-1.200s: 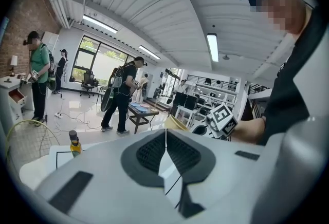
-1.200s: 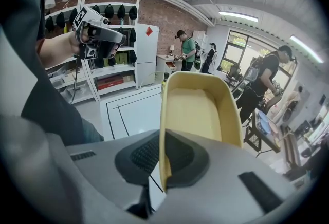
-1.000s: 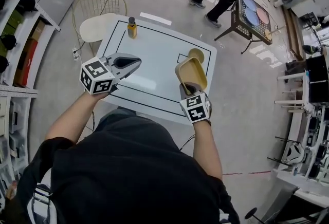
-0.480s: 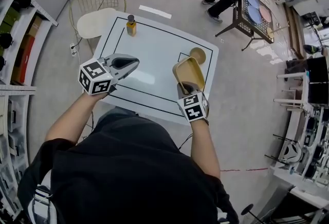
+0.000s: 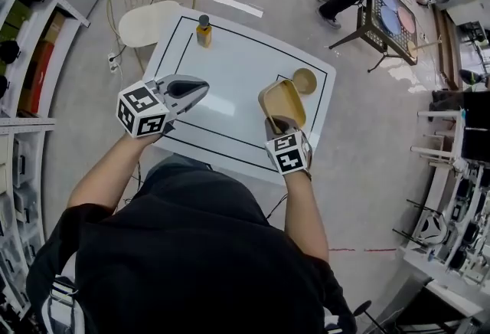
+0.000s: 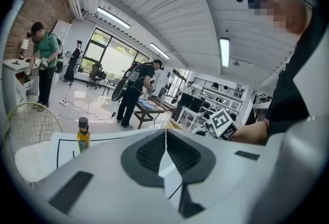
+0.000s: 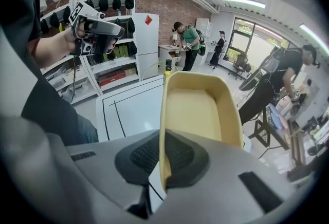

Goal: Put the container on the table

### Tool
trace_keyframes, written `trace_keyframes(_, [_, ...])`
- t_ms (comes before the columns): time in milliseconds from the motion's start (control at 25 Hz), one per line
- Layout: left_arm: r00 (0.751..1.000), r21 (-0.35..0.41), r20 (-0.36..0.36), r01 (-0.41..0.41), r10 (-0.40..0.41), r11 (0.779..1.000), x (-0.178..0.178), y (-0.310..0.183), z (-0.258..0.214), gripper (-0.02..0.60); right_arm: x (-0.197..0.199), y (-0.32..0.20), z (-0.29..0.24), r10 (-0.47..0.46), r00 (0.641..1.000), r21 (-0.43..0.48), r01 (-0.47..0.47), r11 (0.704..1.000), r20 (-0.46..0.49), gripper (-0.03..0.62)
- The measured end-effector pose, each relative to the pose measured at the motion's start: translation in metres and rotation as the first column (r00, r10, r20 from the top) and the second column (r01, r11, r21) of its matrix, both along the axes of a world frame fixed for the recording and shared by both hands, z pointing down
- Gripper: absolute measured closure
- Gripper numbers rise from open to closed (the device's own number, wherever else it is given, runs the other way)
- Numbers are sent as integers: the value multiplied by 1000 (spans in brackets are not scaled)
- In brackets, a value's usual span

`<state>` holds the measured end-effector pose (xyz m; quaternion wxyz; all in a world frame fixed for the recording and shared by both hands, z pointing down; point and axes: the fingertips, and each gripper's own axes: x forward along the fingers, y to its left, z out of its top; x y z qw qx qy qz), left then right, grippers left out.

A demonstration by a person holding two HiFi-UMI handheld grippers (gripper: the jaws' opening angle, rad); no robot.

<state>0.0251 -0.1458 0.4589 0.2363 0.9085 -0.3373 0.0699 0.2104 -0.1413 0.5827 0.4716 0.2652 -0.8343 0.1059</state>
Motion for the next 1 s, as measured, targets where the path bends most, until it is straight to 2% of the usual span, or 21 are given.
trace_keyframes(480, [999, -47, 4, 36, -36, 998, -29, -12, 26, 571, -22, -10, 37, -17, 1000, -64, 15, 998, -22, 586])
trace_keyframes(1000, [1000, -83, 2, 31, -31, 996, -41, -25, 45, 571, -38, -14, 78, -38, 998, -124, 30, 992, -56, 586])
